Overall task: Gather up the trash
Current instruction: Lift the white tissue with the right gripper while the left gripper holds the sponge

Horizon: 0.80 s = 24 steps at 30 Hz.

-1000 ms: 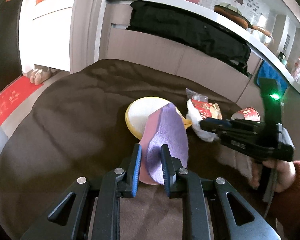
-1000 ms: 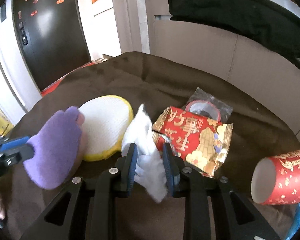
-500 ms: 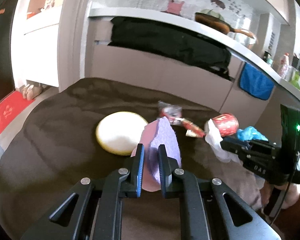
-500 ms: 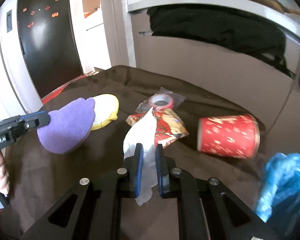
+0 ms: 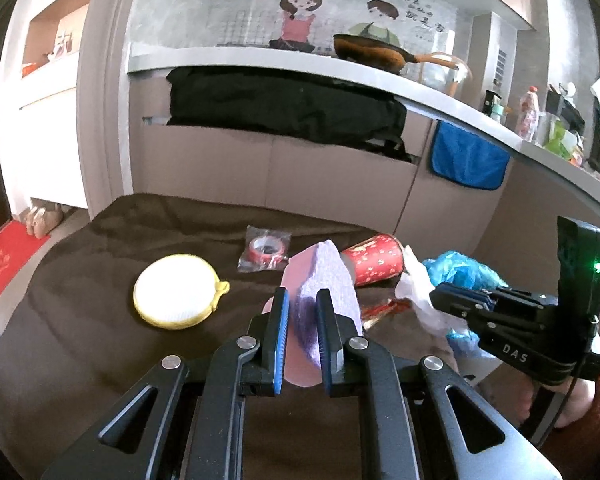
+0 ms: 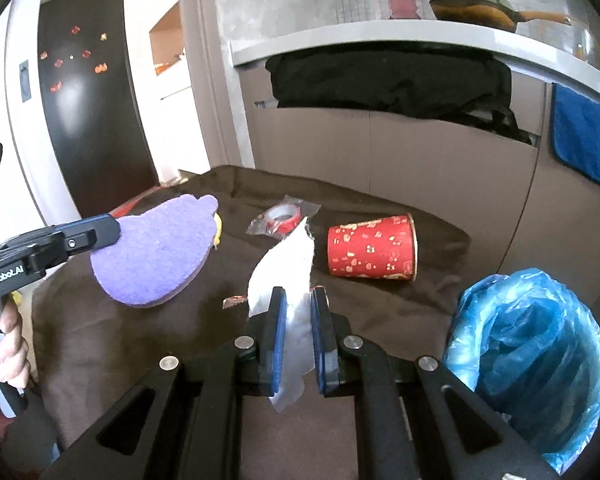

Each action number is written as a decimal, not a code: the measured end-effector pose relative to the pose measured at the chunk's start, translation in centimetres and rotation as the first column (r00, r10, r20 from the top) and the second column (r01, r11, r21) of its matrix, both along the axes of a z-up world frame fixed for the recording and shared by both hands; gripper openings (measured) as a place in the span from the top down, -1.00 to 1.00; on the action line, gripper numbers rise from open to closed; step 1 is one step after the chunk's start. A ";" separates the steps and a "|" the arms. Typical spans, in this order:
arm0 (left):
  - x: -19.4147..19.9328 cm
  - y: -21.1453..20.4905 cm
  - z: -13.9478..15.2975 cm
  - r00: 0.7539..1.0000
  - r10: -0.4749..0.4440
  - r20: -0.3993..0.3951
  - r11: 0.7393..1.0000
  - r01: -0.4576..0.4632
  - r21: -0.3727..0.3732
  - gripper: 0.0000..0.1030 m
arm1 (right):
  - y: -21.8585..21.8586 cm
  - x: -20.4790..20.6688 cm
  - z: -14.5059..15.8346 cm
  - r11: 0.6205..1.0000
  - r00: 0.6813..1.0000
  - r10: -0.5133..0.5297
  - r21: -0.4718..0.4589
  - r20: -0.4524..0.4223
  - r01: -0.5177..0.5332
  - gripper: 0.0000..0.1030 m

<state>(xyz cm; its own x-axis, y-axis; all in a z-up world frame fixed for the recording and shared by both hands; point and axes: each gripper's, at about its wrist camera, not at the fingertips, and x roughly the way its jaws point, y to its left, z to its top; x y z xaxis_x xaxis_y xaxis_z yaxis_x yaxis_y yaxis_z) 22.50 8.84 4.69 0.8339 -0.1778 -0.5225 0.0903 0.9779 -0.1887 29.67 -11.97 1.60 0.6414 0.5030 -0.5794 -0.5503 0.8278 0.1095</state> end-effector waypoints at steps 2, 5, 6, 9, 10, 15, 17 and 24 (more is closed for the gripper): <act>-0.2 -0.3 0.4 1.000 -0.002 0.007 1.000 0.002 0.006 0.73 | -0.4 -0.4 0.8 0.999 1.000 0.004 0.033 0.017 -0.005 0.80; -0.3 -0.4 0.7 1.000 -0.004 0.010 1.000 0.004 0.007 0.73 | -0.8 -0.9 2.2 0.998 0.999 0.006 0.065 0.040 -0.009 0.80; -0.4 -0.4 0.8 1.000 -0.002 0.010 1.000 0.002 0.006 0.73 | -0.7 -0.8 2.7 0.997 0.999 0.009 0.070 0.047 -0.012 0.80; -0.6 0.0 0.7 1.000 0.005 0.010 1.000 -0.005 0.002 0.73 | 0.0 -0.8 4.0 0.997 0.997 0.018 0.070 0.072 -0.023 0.80; -0.6 0.1 0.6 1.000 0.008 0.008 1.000 -0.008 -0.001 0.73 | 0.3 -0.8 4.3 0.997 0.997 0.023 0.070 0.075 -0.028 0.80; -0.9 1.6 0.2 0.999 0.032 -0.002 0.999 -0.032 -0.023 0.73 | 1.8 -1.0 5.7 0.993 0.994 0.056 0.099 0.095 -0.066 0.80; -1.1 2.2 0.1 0.999 0.045 -0.003 0.999 -0.045 -0.027 0.73 | 3.0 -0.8 5.1 0.996 0.995 0.077 0.037 0.068 -0.080 0.80; -1.4 4.1 -1.3 0.998 0.058 -0.034 0.996 -0.060 -0.061 0.73 | 3.3 -1.5 -1.6 0.990 0.988 0.101 -0.088 -0.117 -0.112 0.80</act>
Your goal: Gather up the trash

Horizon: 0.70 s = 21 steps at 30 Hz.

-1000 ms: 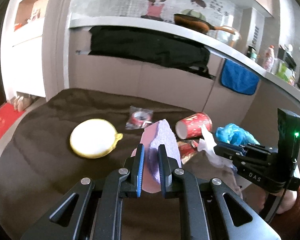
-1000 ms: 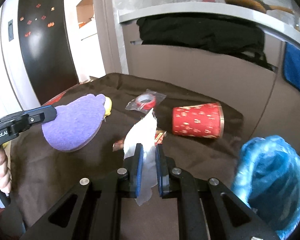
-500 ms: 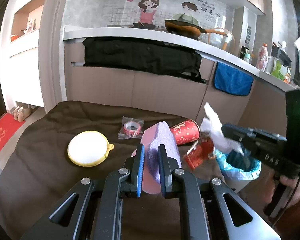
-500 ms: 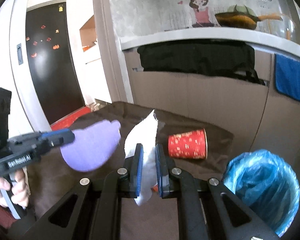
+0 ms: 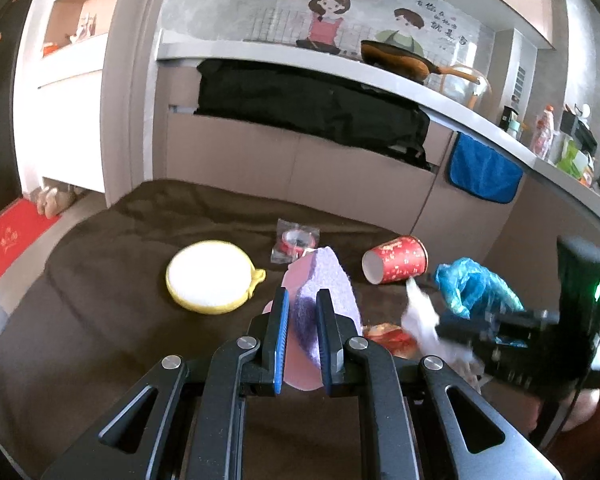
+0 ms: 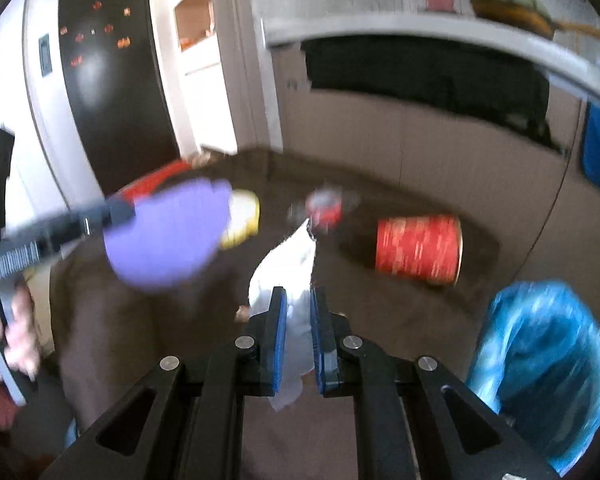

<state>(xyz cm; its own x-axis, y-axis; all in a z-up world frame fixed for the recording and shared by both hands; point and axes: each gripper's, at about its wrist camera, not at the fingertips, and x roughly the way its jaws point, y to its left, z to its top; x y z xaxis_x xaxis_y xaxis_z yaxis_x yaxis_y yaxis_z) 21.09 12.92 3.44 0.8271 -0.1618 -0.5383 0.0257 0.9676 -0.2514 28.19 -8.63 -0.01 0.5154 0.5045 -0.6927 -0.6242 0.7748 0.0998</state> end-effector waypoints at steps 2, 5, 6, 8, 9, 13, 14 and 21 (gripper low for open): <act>0.2 -0.2 -0.7 1.000 -0.019 -0.019 1.000 0.019 -0.024 0.73 | -0.5 -0.7 -1.6 0.999 0.999 -0.004 -0.033 -0.037 0.002 0.80; 0.4 -1.5 -1.6 0.998 -0.053 -0.039 0.998 0.051 -0.034 0.73 | -1.5 -1.4 -3.5 0.998 0.997 -0.013 -0.058 -0.076 0.009 0.80; 0.4 -2.0 -1.8 0.997 -0.064 -0.045 0.997 0.062 -0.034 0.73 | -1.8 -1.7 -3.9 0.998 0.996 -0.020 -0.062 -0.082 0.015 0.80; 0.8 -3.4 -2.6 0.993 -0.095 -0.067 0.995 0.093 -0.031 0.73 | -2.4 -1.9 -4.4 0.998 0.995 -0.033 -0.057 -0.094 0.028 0.80; 1.1 -4.0 -2.8 0.992 -0.104 -0.077 0.994 0.102 -0.025 0.73 | -2.8 -2.0 -4.6 0.998 0.994 -0.041 -0.054 -0.099 0.036 0.80; 2.2 -6.4 -4.3 0.985 -0.112 -0.128 0.992 0.119 0.046 0.73 | -4.3 -2.4 -4.7 0.997 0.994 -0.068 -0.034 -0.090 0.066 0.80; 2.3 -6.8 -4.5 0.986 -0.108 -0.131 0.991 0.117 0.070 0.73 | -4.6 -2.5 -4.5 0.997 0.994 -0.076 -0.030 -0.080 0.074 0.80; 2.6 -7.5 -5.3 0.986 -0.079 -0.147 0.986 0.099 0.134 0.73 | -7.9 -2.7 -0.7 0.985 0.987 -0.157 0.076 0.020 0.155 0.80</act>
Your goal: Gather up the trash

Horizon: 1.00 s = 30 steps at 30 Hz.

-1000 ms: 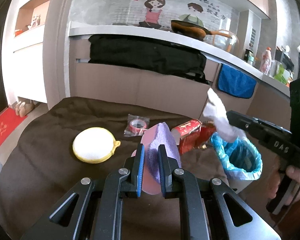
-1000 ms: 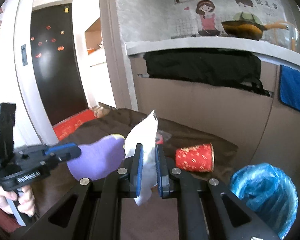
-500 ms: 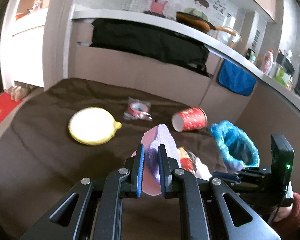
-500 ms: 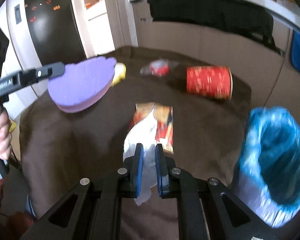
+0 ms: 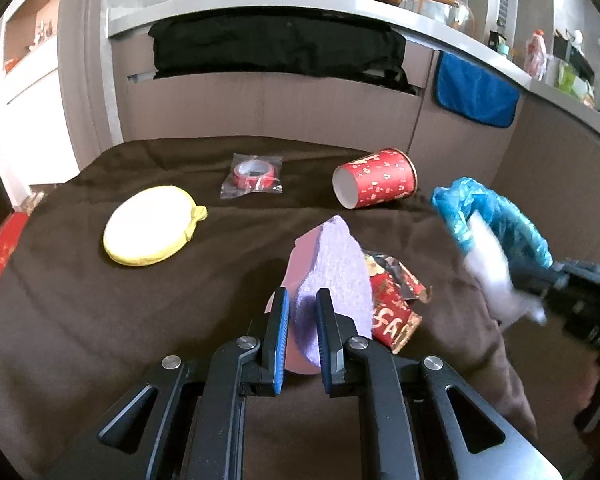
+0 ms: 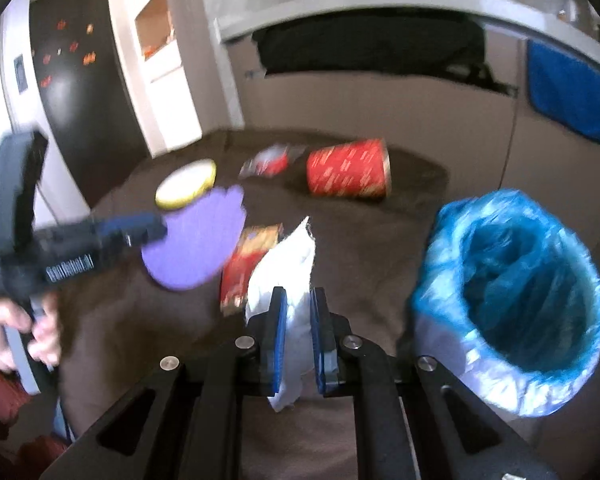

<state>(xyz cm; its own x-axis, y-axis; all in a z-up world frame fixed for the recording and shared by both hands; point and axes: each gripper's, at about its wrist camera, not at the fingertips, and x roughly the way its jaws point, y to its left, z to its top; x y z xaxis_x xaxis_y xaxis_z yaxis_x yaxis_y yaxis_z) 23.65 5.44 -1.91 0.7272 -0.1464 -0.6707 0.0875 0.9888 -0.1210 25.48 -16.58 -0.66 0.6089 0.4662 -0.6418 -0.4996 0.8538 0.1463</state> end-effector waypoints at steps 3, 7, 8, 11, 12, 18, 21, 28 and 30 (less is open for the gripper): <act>0.0 0.4 0.4 1.000 0.010 0.013 0.999 -0.009 -0.041 0.74 | -0.4 0.6 0.8 1.000 1.000 -0.016 0.004 0.019 0.016 0.80; -0.3 0.4 1.5 0.999 0.016 0.044 0.999 -0.014 -0.042 0.81 | -0.5 1.3 1.1 0.999 0.999 -0.028 0.017 0.031 0.027 0.80; -0.3 0.4 2.0 0.998 0.018 0.053 0.999 -0.016 -0.047 0.83 | -0.6 1.5 1.1 0.999 0.999 -0.032 0.025 0.033 0.031 0.80; -0.4 0.2 3.1 0.997 0.020 0.079 0.999 -0.017 -0.045 0.88 | -0.8 1.8 1.3 0.998 0.998 -0.040 0.040 0.040 0.038 0.80; -0.3 0.1 3.5 0.996 0.021 0.090 0.999 -0.017 -0.042 0.89 | -0.8 1.9 1.3 0.998 0.998 -0.043 0.044 0.041 0.041 0.80; -0.2 -0.1 4.9 0.992 0.017 0.122 0.999 -0.013 -0.030 0.99 | -0.6 2.1 1.2 0.998 0.998 -0.038 0.049 0.049 0.036 0.80; -0.1 0.8 4.8 0.996 0.002 0.091 0.997 0.006 -0.079 0.99 | -0.5 1.9 0.8 0.999 0.999 -0.024 0.047 0.039 0.022 0.80; -0.8 3.0 2.6 0.996 -0.074 -0.044 0.989 0.067 -0.135 0.43 | -0.5 1.7 -0.7 0.999 1.000 -0.002 0.037 0.002 0.001 0.80; -1.5 2.5 2.1 0.992 -0.116 -0.041 0.986 0.110 -0.129 -0.26 | -0.4 1.8 -1.0 1.000 1.000 0.003 0.031 -0.007 -0.003 0.80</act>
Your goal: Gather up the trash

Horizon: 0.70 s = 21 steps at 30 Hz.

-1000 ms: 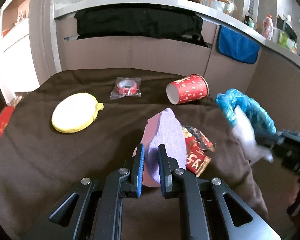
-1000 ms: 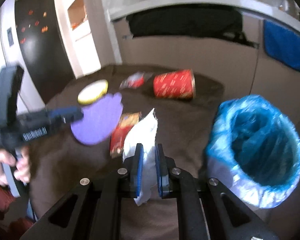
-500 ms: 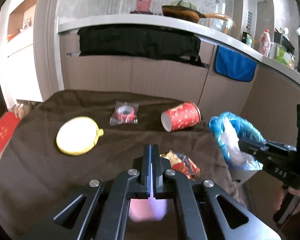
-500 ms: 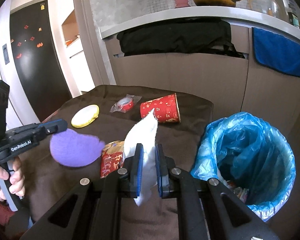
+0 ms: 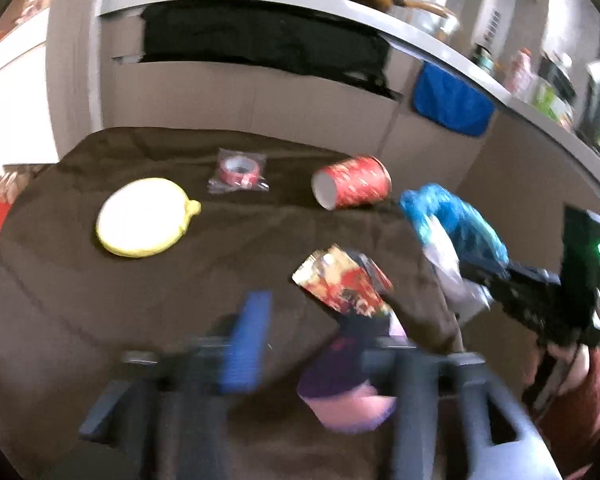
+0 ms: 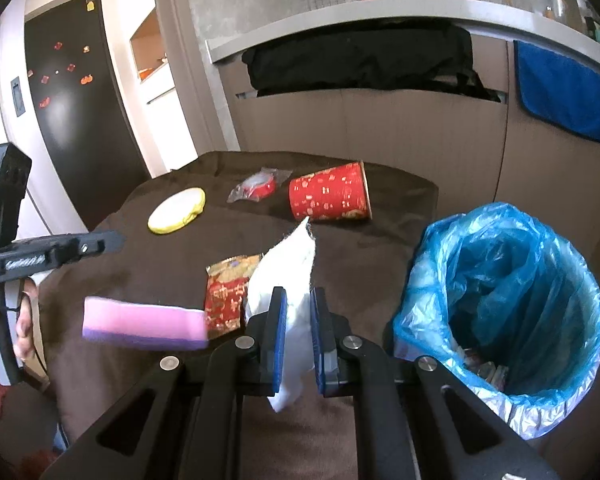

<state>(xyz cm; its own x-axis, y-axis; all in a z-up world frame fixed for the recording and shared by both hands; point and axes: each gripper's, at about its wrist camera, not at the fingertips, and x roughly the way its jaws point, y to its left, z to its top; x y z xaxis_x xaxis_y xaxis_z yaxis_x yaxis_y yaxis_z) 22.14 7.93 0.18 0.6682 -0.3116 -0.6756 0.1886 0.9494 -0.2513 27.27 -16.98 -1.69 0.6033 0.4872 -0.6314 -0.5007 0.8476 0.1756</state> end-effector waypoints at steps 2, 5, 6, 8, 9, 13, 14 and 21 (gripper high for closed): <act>-0.9 -0.6 -0.3 0.999 -0.030 0.014 1.000 0.030 -0.003 -0.30 | 0.3 0.0 -0.2 1.000 1.000 0.004 -0.007 -0.005 -0.004 0.80; -2.0 -1.6 -0.7 0.995 -0.096 0.012 0.995 0.096 0.001 -0.30 | 0.4 -0.4 -0.3 1.000 1.000 0.008 -0.020 -0.001 -0.008 0.80; -2.3 -2.1 -0.8 0.993 -0.117 0.009 0.993 0.117 0.019 -0.30 | 0.4 -0.5 -0.3 1.000 1.000 0.010 -0.024 -0.002 -0.010 0.80; -3.0 -3.3 -1.2 0.986 -0.167 -0.011 0.982 0.167 0.086 -0.30 | 0.3 -0.8 -0.3 0.999 1.000 0.010 -0.031 -0.005 -0.010 0.80; -3.4 -4.0 -1.5 0.983 -0.184 -0.025 0.974 0.186 0.129 -0.30 | 0.2 -0.9 -0.4 0.999 1.000 0.007 -0.034 -0.006 -0.007 0.80; -3.7 -4.3 -2.7 0.987 -0.152 -0.042 0.966 0.158 0.207 -0.30 | 0.0 -1.2 -0.5 1.000 1.000 -0.001 -0.031 -0.017 0.001 0.80; -3.5 -3.8 -2.7 0.990 -0.132 -0.049 0.973 0.139 0.183 -0.27 | 0.0 -1.3 -0.5 0.999 1.000 0.000 -0.033 -0.017 0.000 0.80; -3.8 -2.3 -1.2 0.997 -0.073 0.008 0.988 0.072 0.136 0.30 | 0.3 -1.8 -0.3 0.999 1.000 0.008 -0.038 -0.007 -0.008 0.80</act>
